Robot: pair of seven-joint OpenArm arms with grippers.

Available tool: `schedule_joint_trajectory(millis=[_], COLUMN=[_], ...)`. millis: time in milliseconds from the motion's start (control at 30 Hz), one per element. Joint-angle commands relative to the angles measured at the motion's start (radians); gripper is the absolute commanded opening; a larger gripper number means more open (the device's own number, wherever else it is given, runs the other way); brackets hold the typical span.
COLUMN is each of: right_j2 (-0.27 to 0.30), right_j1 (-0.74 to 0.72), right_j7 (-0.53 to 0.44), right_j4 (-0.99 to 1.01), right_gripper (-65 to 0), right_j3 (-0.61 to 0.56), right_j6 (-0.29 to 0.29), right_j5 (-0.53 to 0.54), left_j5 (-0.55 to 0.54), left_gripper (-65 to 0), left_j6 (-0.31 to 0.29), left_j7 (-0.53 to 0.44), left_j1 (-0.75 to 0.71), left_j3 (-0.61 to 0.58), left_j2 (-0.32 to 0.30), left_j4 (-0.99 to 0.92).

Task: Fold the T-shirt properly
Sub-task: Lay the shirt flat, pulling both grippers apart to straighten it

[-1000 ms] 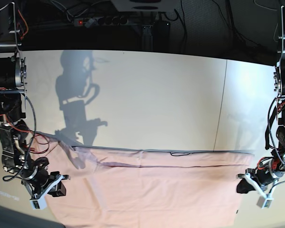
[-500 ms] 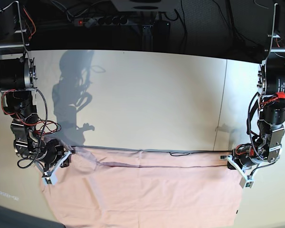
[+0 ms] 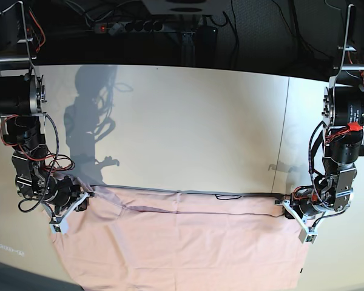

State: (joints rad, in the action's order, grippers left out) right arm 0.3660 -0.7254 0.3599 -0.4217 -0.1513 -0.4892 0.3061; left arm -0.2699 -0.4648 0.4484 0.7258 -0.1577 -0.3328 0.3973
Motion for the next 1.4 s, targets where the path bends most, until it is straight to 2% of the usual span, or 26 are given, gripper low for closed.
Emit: schedule_joint_trajectory(millis=[0, 67, 233, 400, 567, 700, 867, 1000, 1067, 1267, 1367], right_j2=[0.011, 0.013, 0.033, 0.087, 0.130, 0.153, 0.154, 0.151, 0.149, 0.149, 0.148], right_j1=[0.005, 0.030, 0.108, 0.224, 0.327, 0.414, 0.513, 0.597, 0.642, 0.711, 0.711], right_j7=[0.064, 0.075, 0.099, 0.155, 0.200, 0.238, 0.252, 0.278, 0.280, 0.280, 0.279], right_j4=[-0.002, -0.013, -0.095, -0.255, -0.406, -0.505, -0.601, -0.675, -0.713, -0.787, -0.790], right_gripper=[-65.0, -65.0, -65.0, -65.0, -65.0, -65.0, -65.0, -65.0, -65.0, -65.0, -65.0], right_j3=[-0.001, -0.001, -0.001, -0.001, 0.004, 0.047, 0.149, 0.227, 0.263, 0.329, 0.331], right_j6=[-0.002, -0.003, -0.004, -0.004, -0.004, -0.005, -0.005, -0.005, -0.005, -0.006, -0.006], right_j5=[-0.016, -0.010, 0.000, 0.103, 0.148, 0.201, 0.220, 0.283, 0.294, 0.301, 0.302], left_j5=[0.029, 0.029, 0.005, -0.056, -0.072, -0.193, -0.223, -0.277, -0.280, -0.318, -0.316], left_gripper=[-65.0, -65.0, -65.0, -65.0, -65.0, -65.0, -65.0, -65.0, -65.0, -65.0, -65.0], left_j6=[-0.002, -0.026, -0.041, -0.074, -0.074, -0.074, -0.073, -0.068, -0.029, -0.026, -0.026], left_j7=[0.055, 0.058, 0.115, 0.117, 0.139, 0.221, 0.227, 0.249, 0.260, 0.276, 0.280], left_j1=[0.010, 0.007, -0.017, -0.103, -0.221, -0.342, -0.495, -0.596, -0.630, -0.642, -0.624], left_j3=[-0.001, -0.001, -0.001, -0.001, -0.001, -0.001, -0.001, 0.003, 0.016, 0.139, 0.159], left_j2=[-0.014, -0.023, -0.056, -0.089, -0.116, -0.156, -0.211, -0.225, -0.224, -0.224, -0.225], left_j4=[0.002, 0.002, 0.005, 0.057, 0.210, 0.387, 0.607, 0.748, 0.805, 0.957, 0.989])
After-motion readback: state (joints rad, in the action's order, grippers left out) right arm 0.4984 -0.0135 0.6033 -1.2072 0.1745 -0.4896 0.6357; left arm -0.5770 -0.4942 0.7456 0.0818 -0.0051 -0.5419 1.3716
